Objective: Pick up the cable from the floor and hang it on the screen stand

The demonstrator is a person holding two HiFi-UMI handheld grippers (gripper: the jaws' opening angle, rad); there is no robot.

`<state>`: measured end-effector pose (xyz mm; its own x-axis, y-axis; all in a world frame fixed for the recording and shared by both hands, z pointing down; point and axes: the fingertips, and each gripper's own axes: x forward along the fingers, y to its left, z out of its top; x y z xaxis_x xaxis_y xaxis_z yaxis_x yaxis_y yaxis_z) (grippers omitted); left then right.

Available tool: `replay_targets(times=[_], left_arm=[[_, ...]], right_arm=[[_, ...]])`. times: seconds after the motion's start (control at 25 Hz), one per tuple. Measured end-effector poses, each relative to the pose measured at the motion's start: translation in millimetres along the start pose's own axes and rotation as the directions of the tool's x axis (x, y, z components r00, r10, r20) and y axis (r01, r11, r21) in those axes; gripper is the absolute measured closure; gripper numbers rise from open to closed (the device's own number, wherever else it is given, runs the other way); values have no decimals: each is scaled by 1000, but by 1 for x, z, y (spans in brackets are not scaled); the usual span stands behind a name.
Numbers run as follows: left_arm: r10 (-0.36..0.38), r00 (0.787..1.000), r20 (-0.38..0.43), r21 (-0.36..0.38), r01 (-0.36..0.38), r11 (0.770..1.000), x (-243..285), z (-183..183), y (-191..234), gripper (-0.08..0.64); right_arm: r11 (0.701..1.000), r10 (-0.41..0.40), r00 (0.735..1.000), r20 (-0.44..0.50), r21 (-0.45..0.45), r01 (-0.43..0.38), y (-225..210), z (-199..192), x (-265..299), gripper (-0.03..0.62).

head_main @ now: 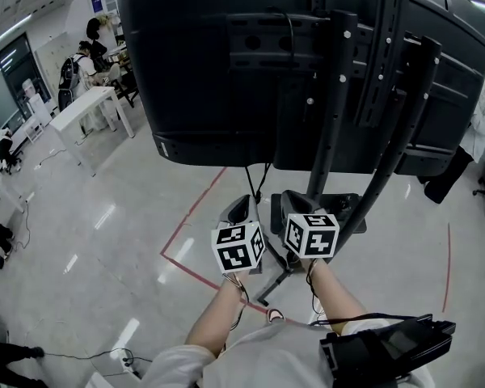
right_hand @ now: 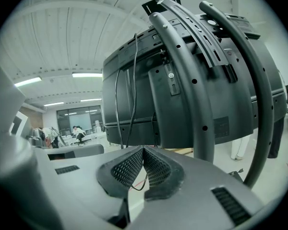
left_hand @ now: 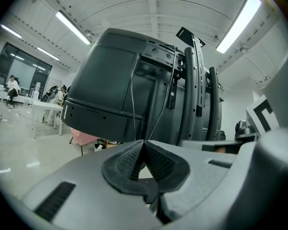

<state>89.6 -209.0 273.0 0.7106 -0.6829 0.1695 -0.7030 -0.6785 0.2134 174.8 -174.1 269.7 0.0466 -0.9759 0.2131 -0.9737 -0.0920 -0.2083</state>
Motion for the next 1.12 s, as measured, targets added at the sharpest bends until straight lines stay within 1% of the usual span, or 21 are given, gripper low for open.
replay_targets(times=[0.2, 0.32, 0.52, 1.12], left_arm=[[2, 1000, 4, 0, -2, 1000, 6, 2, -3, 557], [6, 1000, 9, 3, -6, 1000, 10, 4, -5, 557], [5, 1000, 13, -13, -5, 1000, 18, 5, -6, 557], [14, 1000, 8, -17, -14, 1000, 25, 3, -11, 557]], right_arm=[[998, -28, 999, 17, -47, 29, -7, 7, 1, 575], [999, -25, 999, 25, -40, 26, -11, 10, 2, 575], [999, -18, 1000, 23, -31, 18, -17, 13, 5, 575], [999, -14, 1000, 11, -35, 15, -27, 15, 6, 575]])
